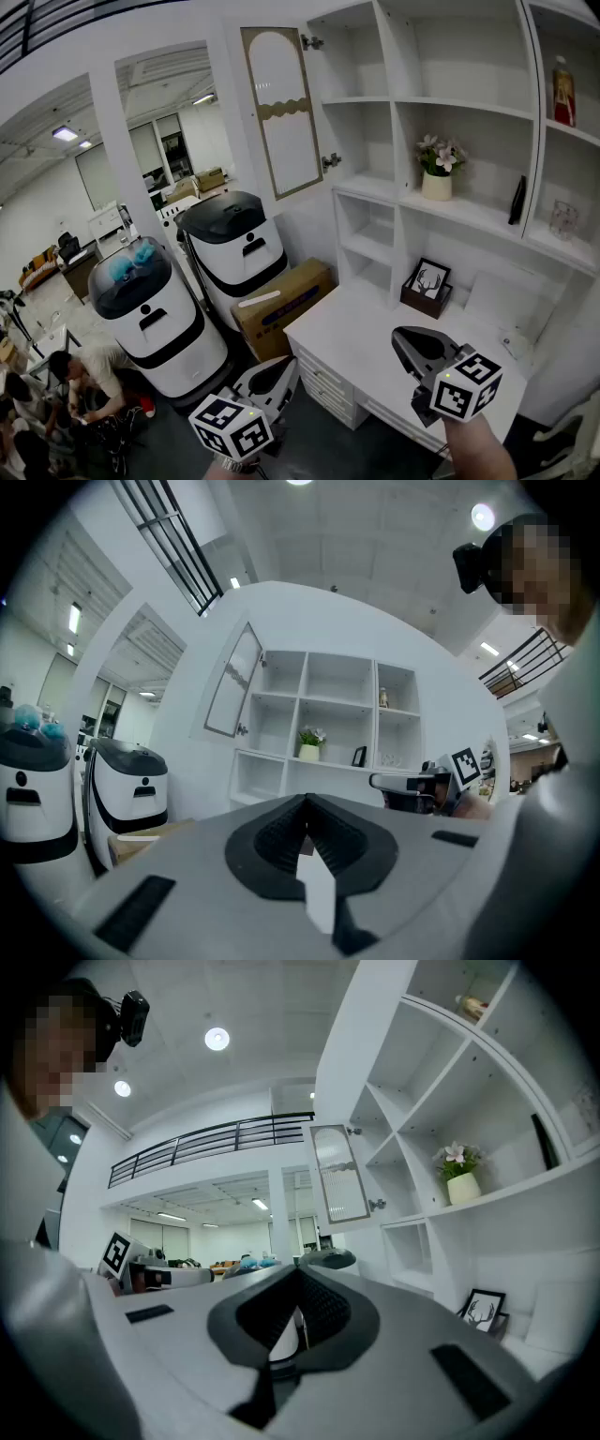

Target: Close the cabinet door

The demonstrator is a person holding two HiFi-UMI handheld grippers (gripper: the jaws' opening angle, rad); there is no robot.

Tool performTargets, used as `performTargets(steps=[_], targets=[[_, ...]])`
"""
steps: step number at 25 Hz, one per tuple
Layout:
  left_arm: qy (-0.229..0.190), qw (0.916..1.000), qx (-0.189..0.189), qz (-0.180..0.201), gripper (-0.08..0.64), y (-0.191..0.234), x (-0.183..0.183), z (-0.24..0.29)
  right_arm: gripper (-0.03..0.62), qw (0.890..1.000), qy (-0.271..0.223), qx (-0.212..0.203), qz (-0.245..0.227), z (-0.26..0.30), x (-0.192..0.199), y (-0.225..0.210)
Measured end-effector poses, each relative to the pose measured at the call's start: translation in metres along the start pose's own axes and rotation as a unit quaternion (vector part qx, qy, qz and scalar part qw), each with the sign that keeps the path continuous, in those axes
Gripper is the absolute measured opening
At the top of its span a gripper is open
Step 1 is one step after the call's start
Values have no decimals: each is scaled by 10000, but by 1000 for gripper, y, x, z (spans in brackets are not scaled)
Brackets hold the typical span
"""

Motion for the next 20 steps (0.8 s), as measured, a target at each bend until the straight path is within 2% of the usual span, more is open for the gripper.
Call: performTargets(steps=[8, 15, 20], targets=[[-5, 10000, -8, -14, 6, -2, 1, -3, 5, 10000, 22, -46, -21, -1, 2, 1], [30, 9999, -32, -91, 6, 8, 4, -9, 5, 9997, 116, -60, -219, 8, 5, 10], [29, 9999, -64, -147, 6, 25, 3, -13, 5, 9999, 107, -65, -52, 23, 7, 14]])
Point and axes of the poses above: the fingertips, and each gripper's own axes: z forward along the fingers, y to its left, x out of its underside, the point moved 8 cm from there along -z, backward along the fingers, and after that the axes turned 2 degrees about -z, right-handed, at the moved point
